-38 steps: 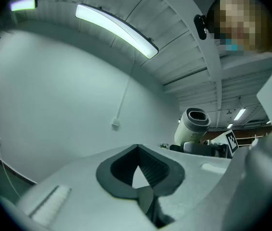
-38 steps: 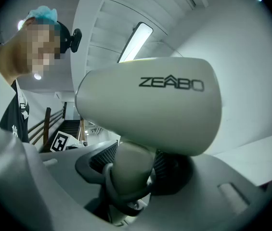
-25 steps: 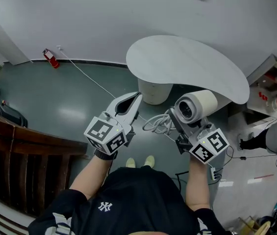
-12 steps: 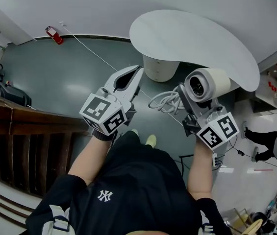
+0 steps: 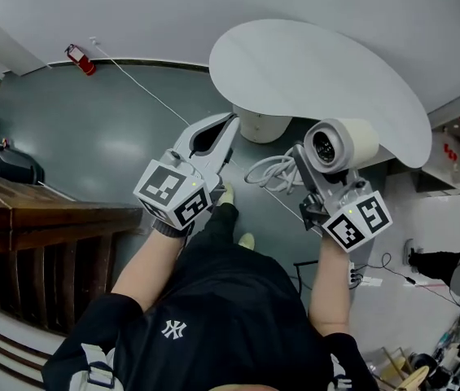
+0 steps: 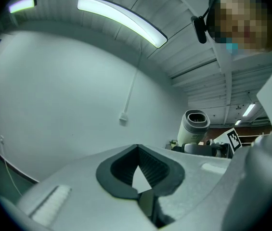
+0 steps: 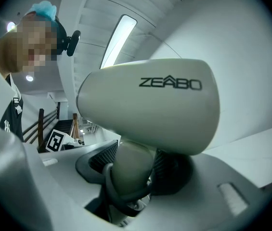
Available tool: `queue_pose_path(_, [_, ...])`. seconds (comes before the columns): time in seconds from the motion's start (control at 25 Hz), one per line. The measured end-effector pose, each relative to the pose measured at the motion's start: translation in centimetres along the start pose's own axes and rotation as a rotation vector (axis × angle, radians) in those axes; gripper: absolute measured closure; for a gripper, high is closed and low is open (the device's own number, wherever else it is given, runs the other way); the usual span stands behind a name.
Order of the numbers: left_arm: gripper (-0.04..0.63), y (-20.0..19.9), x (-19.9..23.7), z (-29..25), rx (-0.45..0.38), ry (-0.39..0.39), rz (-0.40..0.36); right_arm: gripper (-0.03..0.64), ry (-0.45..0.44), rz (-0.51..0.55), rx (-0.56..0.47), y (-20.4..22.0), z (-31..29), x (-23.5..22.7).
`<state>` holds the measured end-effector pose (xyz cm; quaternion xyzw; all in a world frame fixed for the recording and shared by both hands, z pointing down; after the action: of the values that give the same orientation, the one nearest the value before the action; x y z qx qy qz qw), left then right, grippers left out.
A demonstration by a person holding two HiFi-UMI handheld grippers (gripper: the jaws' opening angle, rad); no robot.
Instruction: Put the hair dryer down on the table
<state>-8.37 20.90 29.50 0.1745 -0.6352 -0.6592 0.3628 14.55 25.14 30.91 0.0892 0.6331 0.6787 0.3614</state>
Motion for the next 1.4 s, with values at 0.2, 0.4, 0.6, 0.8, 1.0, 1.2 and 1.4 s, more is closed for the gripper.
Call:
queue_pose_path(0.2, [0.595, 0.6, 5.6, -4.2, 0.007, 0.009, 0.012, 0.390, 0.028, 0.003, 0.027, 1.0, -5.5, -3.5])
queue_pose_path(0.4, [0.595, 1.6, 11.8, -8.3, 0.028, 0.021, 0.017, 0.390, 0.067, -0.007, 0.055, 2.8, -11.4, -7.2])
queue_pose_path(0.6, [0.595, 2.5, 16.7, -11.3, 0.056, 0.044, 0.029, 0.390, 0.117, -0.020, 0.089, 4.8, -16.5, -10.0])
queue_pose_path(0.8, [0.595, 4.2, 19.6, -14.0, 0.086, 0.055, 0.043, 0.390, 0.160, -0.026, 0.158, 7.3, -19.4, -12.9])
queue_pose_path(1.0, [0.595, 6.2, 21.5, -16.7, 0.111, 0.053, 0.046, 0.391, 0.208, -0.040, 0.211, 9.4, -21.3, -16.7])
queue_pose_path(1.2, [0.595, 8.5, 23.2, -19.8, 0.139, 0.033, 0.043, 0.391, 0.244, -0.058, 0.280, 12.5, -23.4, -21.8])
queue_pose_path(1.4, [0.595, 10.9, 25.3, -23.1, 0.177, 0.001, 0.047, 0.391, 0.253, -0.086, 0.384, 15.9, -25.5, -26.8])
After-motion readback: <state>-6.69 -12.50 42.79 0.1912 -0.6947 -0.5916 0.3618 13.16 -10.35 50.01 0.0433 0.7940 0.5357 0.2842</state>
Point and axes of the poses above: the fingertips, and each gripper's own axes: z backward along the fingers, x to its left, y out of its underside, the point moved 8 cm from there along z, backward along the fingers, and after that the axes turned 8 degrees about -x, right-handed, at the moved point
